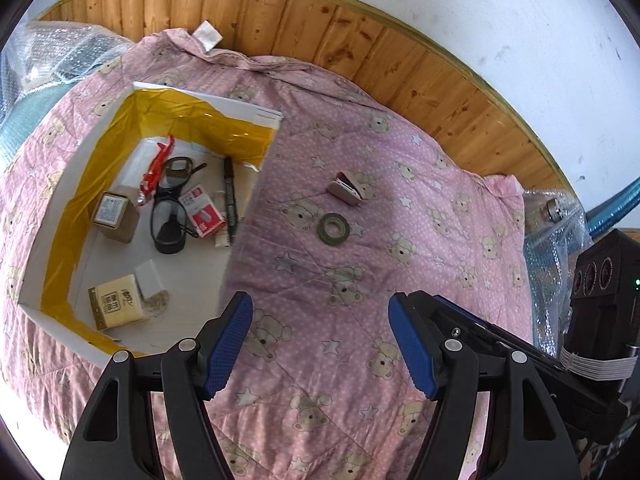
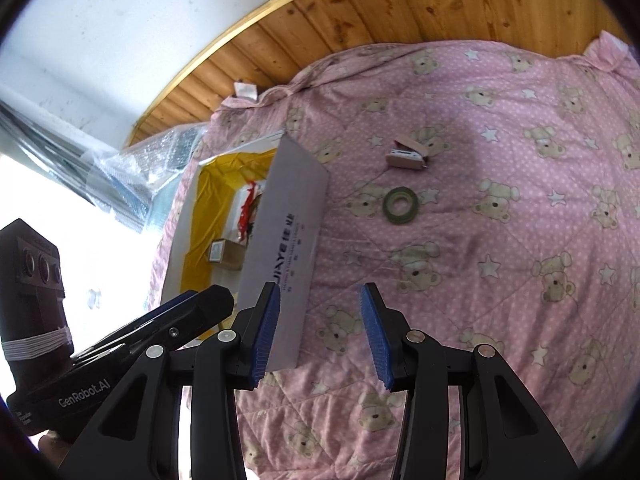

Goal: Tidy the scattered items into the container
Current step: 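Move both tools back toward the green tape roll and pink stapler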

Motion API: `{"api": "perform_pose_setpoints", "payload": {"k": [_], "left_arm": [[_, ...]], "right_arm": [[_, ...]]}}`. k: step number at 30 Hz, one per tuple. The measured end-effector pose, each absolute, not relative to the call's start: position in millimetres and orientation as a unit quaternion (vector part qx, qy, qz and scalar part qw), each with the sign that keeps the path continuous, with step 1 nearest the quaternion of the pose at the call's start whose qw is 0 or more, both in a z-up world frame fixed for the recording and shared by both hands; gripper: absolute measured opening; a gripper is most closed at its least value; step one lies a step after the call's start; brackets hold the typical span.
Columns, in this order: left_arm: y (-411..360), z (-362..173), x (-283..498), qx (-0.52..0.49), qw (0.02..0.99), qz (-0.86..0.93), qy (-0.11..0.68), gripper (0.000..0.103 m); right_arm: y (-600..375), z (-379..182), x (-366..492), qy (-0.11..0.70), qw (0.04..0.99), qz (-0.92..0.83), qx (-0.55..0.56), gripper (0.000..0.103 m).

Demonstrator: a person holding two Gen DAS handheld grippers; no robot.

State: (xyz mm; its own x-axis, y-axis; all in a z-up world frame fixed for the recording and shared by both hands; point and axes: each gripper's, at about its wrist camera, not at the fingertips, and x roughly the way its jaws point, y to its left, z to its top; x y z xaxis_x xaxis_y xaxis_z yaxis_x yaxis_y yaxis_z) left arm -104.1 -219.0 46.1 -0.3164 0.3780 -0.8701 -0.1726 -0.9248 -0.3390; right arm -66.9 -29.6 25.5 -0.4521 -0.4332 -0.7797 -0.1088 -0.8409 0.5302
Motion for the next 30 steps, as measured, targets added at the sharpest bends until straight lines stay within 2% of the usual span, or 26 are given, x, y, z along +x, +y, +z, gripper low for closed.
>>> {"api": "perform_pose_setpoints", "payload": {"k": [11,30], "left_arm": [[-177,19,-128,-0.584,0.184,0.787,-0.072,0.071],[-129,-72,-207,-0.648,0.169,0.74,-0.072,0.071]], "right_arm": [[11,1,-85,-0.285,0.069,-0.799,0.525,0.046],[51,-60,-190,-0.277,0.054,-0.777,0.562,0.046]]}}
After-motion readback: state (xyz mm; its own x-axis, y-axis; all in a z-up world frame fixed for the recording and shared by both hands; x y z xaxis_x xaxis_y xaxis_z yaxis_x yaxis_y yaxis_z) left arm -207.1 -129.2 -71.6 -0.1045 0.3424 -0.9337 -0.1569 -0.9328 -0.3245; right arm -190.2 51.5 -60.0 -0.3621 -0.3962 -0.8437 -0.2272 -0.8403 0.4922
